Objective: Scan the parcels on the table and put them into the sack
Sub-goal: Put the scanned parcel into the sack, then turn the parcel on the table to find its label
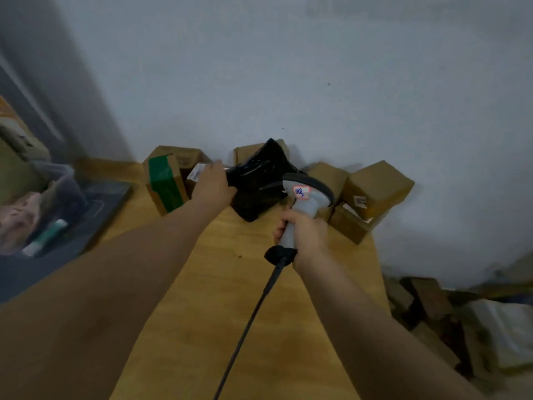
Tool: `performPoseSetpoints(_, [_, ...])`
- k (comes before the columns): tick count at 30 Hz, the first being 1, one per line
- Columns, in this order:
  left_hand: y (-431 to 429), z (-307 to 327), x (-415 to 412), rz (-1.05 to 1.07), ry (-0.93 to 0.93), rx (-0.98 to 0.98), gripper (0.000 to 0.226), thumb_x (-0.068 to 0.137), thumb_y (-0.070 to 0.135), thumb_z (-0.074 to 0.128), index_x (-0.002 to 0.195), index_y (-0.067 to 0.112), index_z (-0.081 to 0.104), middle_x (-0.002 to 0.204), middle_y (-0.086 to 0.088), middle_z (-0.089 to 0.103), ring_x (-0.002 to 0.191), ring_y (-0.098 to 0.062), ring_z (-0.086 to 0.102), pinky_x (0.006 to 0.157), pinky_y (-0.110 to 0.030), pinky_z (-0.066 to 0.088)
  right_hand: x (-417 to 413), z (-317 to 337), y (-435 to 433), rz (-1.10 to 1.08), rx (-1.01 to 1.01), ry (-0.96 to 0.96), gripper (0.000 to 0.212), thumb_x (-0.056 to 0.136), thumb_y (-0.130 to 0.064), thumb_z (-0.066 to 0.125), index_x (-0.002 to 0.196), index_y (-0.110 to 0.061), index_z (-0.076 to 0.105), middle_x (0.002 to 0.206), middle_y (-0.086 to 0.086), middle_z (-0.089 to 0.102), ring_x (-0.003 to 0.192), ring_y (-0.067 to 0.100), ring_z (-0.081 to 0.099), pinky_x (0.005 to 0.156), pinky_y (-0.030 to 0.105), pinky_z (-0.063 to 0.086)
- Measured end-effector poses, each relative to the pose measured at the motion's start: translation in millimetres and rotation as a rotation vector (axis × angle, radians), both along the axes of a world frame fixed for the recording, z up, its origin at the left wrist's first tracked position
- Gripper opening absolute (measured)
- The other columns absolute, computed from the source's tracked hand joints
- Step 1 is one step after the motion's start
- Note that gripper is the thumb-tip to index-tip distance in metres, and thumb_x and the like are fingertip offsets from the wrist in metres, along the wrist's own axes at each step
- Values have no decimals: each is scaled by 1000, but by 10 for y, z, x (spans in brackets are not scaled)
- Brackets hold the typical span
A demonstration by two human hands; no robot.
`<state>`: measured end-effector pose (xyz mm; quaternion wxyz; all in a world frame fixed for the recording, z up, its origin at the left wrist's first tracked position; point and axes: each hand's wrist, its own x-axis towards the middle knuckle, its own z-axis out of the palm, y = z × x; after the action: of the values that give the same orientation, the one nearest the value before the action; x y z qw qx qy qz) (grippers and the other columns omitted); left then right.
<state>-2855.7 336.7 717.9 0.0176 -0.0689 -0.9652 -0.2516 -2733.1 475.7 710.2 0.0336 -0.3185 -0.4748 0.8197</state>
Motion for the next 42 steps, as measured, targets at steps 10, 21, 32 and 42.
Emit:
performPoseSetpoints(10, [65, -304, -269, -99, 185, -641, 29, 90, 22, 57, 117, 14, 61, 113, -10, 63, 108, -29, 55, 96, -42, 36, 14, -226, 124, 61, 34, -10, 12, 84, 3, 61, 77, -3, 53, 55, 9, 53, 42, 19, 51, 47, 29, 45])
performPoseSetpoints(21, [-1010, -1005, 1540, -608, 211, -499, 22, 48, 8, 75, 66, 17, 66, 67, 1, 61, 64, -22, 61, 73, -26, 36, 1164, -416, 27, 43, 81, -143, 10, 83, 3, 65, 90, 0, 59, 54, 7, 56, 41, 17, 52, 47, 29, 45])
performPoseSetpoints(32, [-833, -1359, 2504, -510, -223, -435, 68, 91, 67, 11, 152, 37, 8, 160, 5, -10, 148, -15, -6, 120, -37, 5, 1670, -568, -293, 233, 178, -224, 10, 82, 4, 64, 85, 0, 55, 56, 11, 56, 41, 20, 51, 43, 26, 44])
performPoseSetpoints(42, [-524, -1079, 1990, -195, -124, -149, 43, 97, 28, 49, 137, 13, 47, 131, -10, 53, 122, -27, 50, 96, -35, 43, 1710, -671, -202, 229, 174, -276, 10, 82, 7, 61, 84, -1, 55, 60, 14, 53, 44, 21, 50, 45, 29, 44])
